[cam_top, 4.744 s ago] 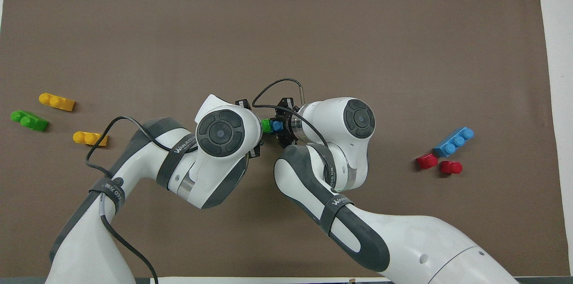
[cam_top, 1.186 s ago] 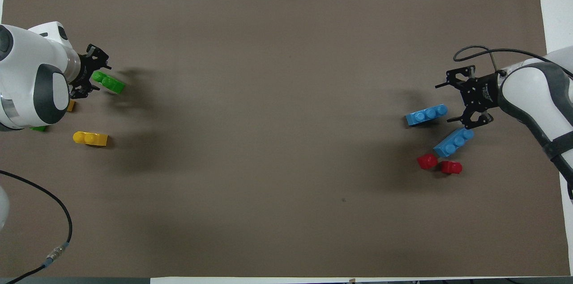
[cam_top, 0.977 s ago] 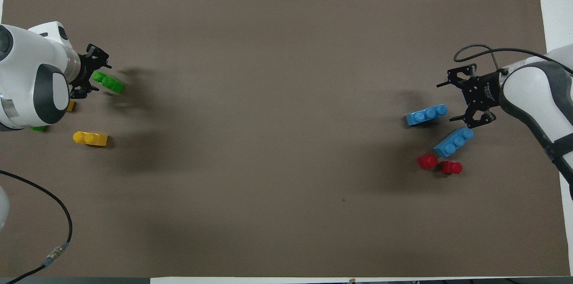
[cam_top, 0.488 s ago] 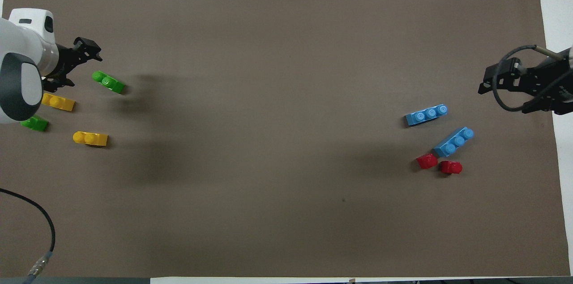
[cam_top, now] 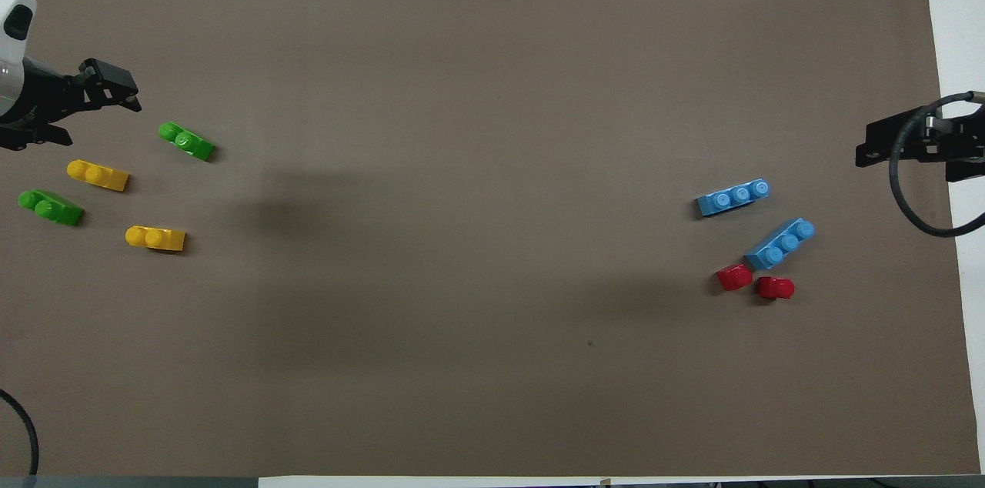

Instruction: Remove green block with left arm and hold with right

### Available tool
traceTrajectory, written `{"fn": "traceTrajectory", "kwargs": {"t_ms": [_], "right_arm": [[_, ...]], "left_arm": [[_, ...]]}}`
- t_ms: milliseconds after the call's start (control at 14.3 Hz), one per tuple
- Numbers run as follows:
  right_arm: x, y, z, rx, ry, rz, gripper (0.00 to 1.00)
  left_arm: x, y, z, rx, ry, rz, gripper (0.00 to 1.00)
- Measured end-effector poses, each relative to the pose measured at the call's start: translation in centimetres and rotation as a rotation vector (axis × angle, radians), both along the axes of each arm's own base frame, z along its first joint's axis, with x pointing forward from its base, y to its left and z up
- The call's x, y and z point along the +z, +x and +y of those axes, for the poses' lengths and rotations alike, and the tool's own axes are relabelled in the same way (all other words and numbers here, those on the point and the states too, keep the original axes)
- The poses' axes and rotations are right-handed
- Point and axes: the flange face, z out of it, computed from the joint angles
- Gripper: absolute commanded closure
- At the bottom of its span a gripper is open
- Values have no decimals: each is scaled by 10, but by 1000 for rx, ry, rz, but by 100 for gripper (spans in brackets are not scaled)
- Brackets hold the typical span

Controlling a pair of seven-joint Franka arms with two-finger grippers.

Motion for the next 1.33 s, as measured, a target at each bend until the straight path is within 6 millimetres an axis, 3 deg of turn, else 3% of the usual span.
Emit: {"fn": "traceTrajectory", "kwargs": {"t_ms": [349,558,837,1326], "right_arm": [[-5,8,10,18,-1,-27,0],[-8,10,9,16,-1,-26,0],[-14,10,3,6,-1,-4,0],[-7,9,-6,30,-26,-16,0]], "left_arm": [[65,-51,-5,-264,9,57,0],[90,-76,-5,-344,8,84,0],[100,-96,-5,-350,6,91,0],[99,-101,-9,-346,-38,86,0]]}}
